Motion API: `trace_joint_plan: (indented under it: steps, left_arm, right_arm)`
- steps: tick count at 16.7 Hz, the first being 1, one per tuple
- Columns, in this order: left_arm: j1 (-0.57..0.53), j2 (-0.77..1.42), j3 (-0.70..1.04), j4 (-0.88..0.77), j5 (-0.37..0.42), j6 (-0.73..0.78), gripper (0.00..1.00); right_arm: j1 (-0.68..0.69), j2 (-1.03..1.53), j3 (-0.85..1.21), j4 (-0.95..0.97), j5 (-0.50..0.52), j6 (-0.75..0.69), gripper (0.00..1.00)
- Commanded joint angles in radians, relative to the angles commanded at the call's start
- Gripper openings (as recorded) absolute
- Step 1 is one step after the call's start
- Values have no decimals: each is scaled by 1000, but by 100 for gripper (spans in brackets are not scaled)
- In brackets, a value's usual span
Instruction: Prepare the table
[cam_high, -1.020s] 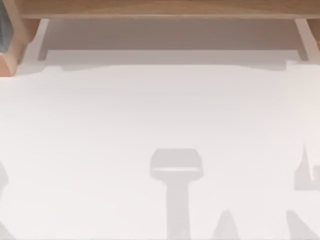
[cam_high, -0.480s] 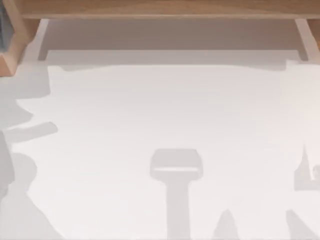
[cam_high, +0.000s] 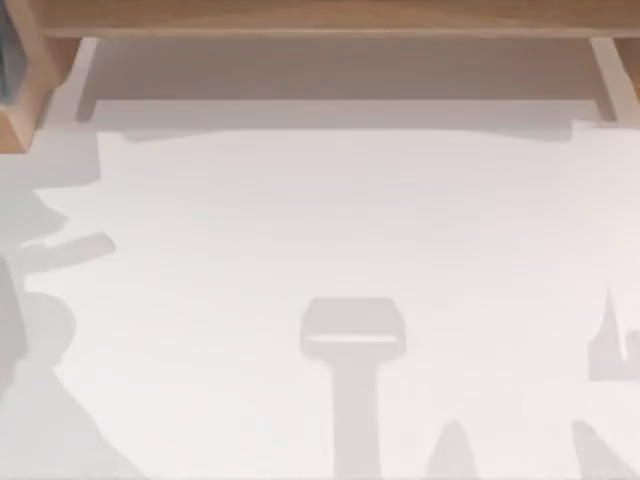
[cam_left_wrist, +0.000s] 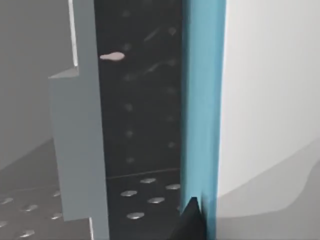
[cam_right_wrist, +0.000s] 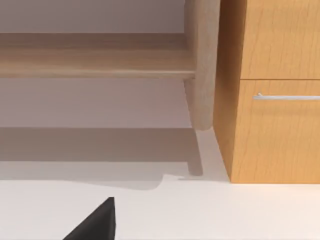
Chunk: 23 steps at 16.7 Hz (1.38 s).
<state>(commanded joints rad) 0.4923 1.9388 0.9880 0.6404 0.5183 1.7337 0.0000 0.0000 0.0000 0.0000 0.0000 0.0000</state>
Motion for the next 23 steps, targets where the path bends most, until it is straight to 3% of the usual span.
trace_joint_plan:
  steps: [8, 21, 23]
  left_arm:
    - [-26, 54, 60, -7, -19, -8, 0]
    - [-26, 54, 60, -7, -19, -8, 98]
    - [-26, 54, 60, -7, -19, -8, 100]
  right_arm:
    - [0, 0, 0, 0, 0, 0, 100]
    - [0, 0, 0, 0, 0, 0, 100]
    - [0, 0, 0, 0, 0, 0, 100]
